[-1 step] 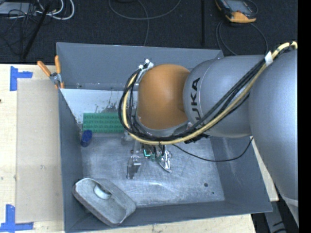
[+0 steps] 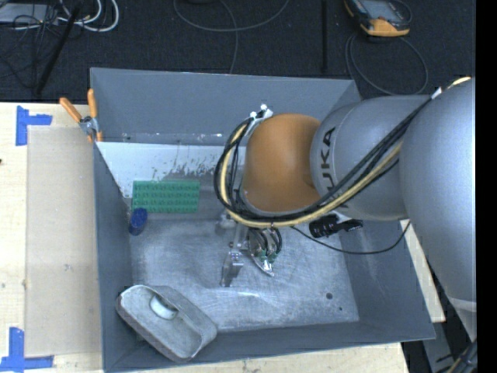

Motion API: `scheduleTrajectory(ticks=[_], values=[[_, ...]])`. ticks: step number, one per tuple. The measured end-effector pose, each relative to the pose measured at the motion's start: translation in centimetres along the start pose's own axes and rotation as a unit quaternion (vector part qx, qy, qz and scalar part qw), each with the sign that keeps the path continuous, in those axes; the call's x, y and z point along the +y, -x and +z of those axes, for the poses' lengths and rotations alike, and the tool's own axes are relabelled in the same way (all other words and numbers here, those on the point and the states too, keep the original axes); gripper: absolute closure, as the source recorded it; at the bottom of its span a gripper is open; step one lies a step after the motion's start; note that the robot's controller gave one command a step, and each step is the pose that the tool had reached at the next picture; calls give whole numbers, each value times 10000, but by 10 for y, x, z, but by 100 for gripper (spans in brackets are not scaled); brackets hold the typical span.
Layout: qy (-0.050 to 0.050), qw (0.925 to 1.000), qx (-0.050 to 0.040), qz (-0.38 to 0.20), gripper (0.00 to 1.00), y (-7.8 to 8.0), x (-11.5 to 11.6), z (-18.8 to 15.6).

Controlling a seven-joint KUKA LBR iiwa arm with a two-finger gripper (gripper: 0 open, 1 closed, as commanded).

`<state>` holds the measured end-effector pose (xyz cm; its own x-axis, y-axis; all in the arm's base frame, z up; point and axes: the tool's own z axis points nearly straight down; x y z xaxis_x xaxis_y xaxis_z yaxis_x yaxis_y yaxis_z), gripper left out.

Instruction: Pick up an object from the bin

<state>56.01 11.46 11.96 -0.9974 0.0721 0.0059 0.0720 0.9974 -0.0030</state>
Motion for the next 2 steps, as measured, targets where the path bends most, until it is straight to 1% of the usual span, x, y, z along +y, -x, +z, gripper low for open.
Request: scheduleTrajectory(ticks=[1, 2], values=[[8, 9999, -3, -136, 0, 5, -64, 23], [34, 10000, -30, 62, 0, 20, -105, 49]])
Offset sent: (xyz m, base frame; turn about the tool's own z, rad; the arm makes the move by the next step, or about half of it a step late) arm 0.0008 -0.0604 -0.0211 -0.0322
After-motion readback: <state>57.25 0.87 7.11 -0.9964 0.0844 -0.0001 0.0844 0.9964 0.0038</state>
